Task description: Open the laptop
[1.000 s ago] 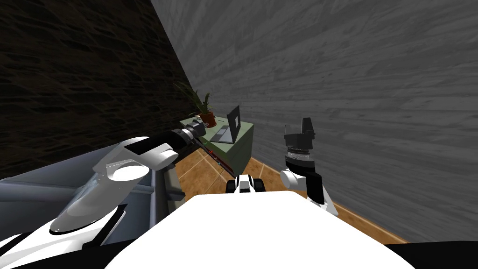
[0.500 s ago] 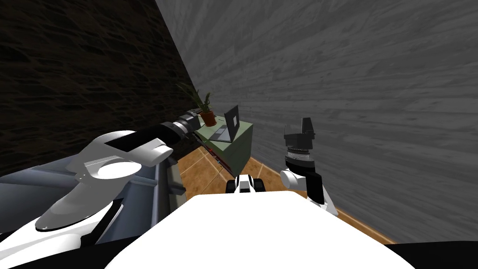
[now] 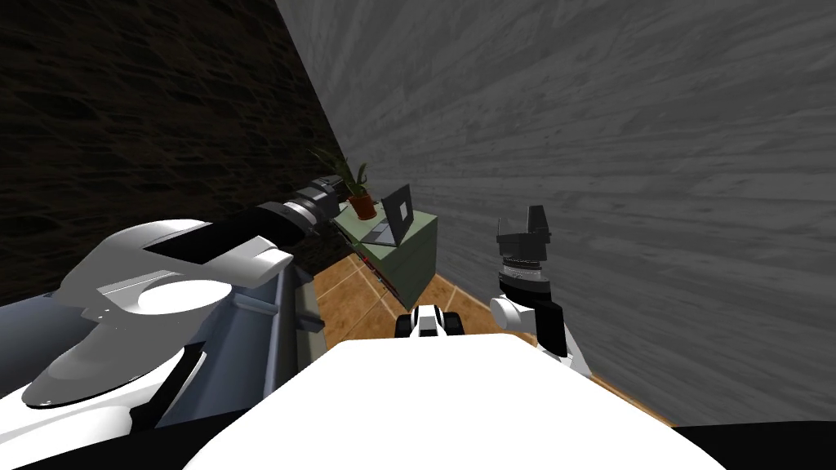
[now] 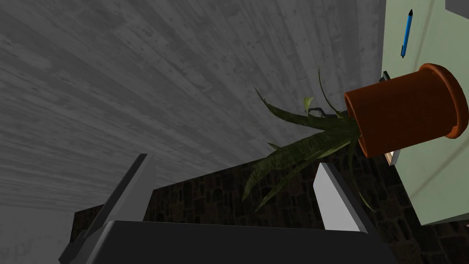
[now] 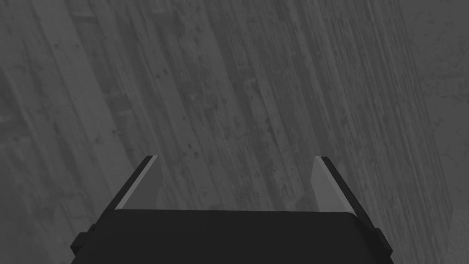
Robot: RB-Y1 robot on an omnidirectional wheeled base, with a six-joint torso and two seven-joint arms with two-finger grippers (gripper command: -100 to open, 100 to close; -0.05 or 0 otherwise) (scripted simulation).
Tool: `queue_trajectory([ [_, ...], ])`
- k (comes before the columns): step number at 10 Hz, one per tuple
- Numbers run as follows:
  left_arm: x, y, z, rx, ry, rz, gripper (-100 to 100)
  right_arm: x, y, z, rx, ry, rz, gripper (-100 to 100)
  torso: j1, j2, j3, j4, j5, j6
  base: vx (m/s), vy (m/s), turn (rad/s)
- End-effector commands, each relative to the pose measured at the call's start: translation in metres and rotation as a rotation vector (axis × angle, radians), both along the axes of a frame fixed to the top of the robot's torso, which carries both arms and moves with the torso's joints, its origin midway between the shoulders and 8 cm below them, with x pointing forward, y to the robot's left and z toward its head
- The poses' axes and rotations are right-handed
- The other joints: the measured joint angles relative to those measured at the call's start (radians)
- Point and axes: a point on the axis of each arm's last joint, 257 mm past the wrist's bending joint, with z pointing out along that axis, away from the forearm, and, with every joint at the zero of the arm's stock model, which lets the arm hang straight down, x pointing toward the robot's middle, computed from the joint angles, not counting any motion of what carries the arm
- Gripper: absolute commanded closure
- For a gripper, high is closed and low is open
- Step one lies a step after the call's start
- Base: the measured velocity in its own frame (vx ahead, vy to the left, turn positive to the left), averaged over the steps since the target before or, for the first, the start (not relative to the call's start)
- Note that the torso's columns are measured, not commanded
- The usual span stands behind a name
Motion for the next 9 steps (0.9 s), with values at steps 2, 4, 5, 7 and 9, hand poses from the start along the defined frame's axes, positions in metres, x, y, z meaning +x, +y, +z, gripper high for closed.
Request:
queue_trajectory([
  [2,0.004,0.019,-0.003,0.063,-0.003,0.072,-100,0.0,0.0,0.0,0.0,0.0,0.0,0,-0.006,-0.001,-0.001,0.0,-0.002,0.0,0.023,-0.233,0.051],
  [4,0.009,0.034,-0.024,0.08,0.038,0.116,-100,0.0,0.0,0.0,0.0,0.0,0.0,0,-0.006,-0.002,-0.002,-0.001,-0.002,0.0,0.039,-0.284,0.059],
  [5,0.01,0.04,-0.034,0.085,0.058,0.132,-100,0.0,0.0,0.0,0.0,0.0,0.0,0,-0.002,-0.001,0.0,0.0,-0.001,0.0,0.042,-0.242,0.042],
  [7,0.013,0.048,-0.049,0.09,0.09,0.155,-100,0.0,0.0,0.0,0.0,0.0,0.0,0,0.002,0.001,0.001,0.0,0.001,0.0,0.036,-0.186,0.032],
  [9,0.014,0.049,-0.049,0.089,0.093,0.157,-100,0.0,0.0,0.0,0.0,0.0,0.0,0,0.004,0.002,0.001,0.001,0.001,0.0,0.019,-0.073,0.008],
])
